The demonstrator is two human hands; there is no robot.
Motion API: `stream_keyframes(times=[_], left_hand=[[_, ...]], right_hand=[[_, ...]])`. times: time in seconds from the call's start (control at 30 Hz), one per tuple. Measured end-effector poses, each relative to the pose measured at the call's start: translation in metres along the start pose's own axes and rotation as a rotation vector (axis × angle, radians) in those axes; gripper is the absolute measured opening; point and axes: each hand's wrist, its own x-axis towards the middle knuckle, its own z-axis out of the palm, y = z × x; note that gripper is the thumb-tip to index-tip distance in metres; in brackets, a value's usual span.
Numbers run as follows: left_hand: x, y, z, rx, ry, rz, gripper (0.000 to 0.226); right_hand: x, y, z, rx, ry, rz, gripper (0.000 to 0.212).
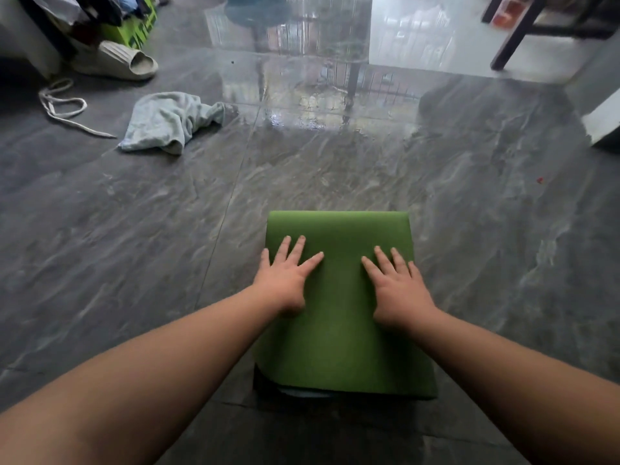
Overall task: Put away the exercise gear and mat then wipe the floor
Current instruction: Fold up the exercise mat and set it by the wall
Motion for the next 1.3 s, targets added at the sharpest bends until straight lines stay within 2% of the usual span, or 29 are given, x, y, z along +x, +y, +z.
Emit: stream_keyframes(times=[0.07, 0.13, 0.23, 0.3, 0.4, 0.47, 0.53, 0.63, 0.77, 0.83, 0.9, 0.97, 1.17, 1.3], left_hand=[[0.016, -0.001, -0.007, -0.034, -0.061, -0.028, 0.086], [0.030, -0.001, -0.013, -0.031, 0.020, -0.038, 0.073], [0.051, -0.005, -0.022, -0.031, 0.112, -0.019, 0.086], [0.064, -0.006, -0.033, -0.021, 0.073, -0.034, 0.094], [0.079, 0.000, -0.046, 0.152, 0.025, -0.047, 0.095], [0.086, 0.000, -0.044, 0.148, -0.020, -0.045, 0.096], [0.090, -0.008, -0.036, 0.044, -0.077, -0.027, 0.095], [0.094, -0.021, -0.030, -0.057, -0.071, 0.004, 0.095], [0.085, -0.023, -0.017, -0.012, -0.012, 0.013, 0.084], [0.070, -0.019, 0.000, -0.013, 0.089, -0.009, 0.072], [0.043, -0.012, 0.029, -0.127, 0.182, -0.070, 0.064], [0.011, -0.006, 0.062, -0.277, 0.260, -0.133, 0.064], [-0.035, -0.016, 0.100, -0.758, 0.338, -0.202, 0.079], [-0.040, -0.014, 0.094, -0.890, 0.326, -0.329, 0.087]], right_hand=[[0.015, 0.003, -0.009, 0.021, -0.031, 0.000, 0.080], [0.031, 0.014, -0.016, 0.066, 0.012, -0.003, 0.075], [0.057, 0.031, -0.029, 0.040, 0.029, 0.005, 0.092], [0.074, 0.039, -0.039, 0.017, -0.024, 0.050, 0.101], [0.092, 0.039, -0.044, -0.171, -0.118, 0.040, 0.107], [0.099, 0.039, -0.038, -0.181, -0.185, 0.008, 0.101], [0.105, 0.038, -0.028, -0.124, -0.236, 0.011, 0.096], [0.110, 0.040, -0.021, -0.056, -0.241, 0.031, 0.096], [0.099, 0.044, -0.012, 0.072, -0.162, 0.024, 0.093], [0.079, 0.047, 0.003, 0.154, -0.062, 0.027, 0.080], [0.049, 0.043, 0.026, 0.206, 0.100, 0.054, 0.066], [0.016, 0.036, 0.046, 0.304, 0.212, 0.113, 0.063], [-0.022, 0.036, 0.076, 0.610, 0.300, 0.116, 0.072], [-0.026, 0.034, 0.070, 0.792, 0.227, 0.342, 0.080]])
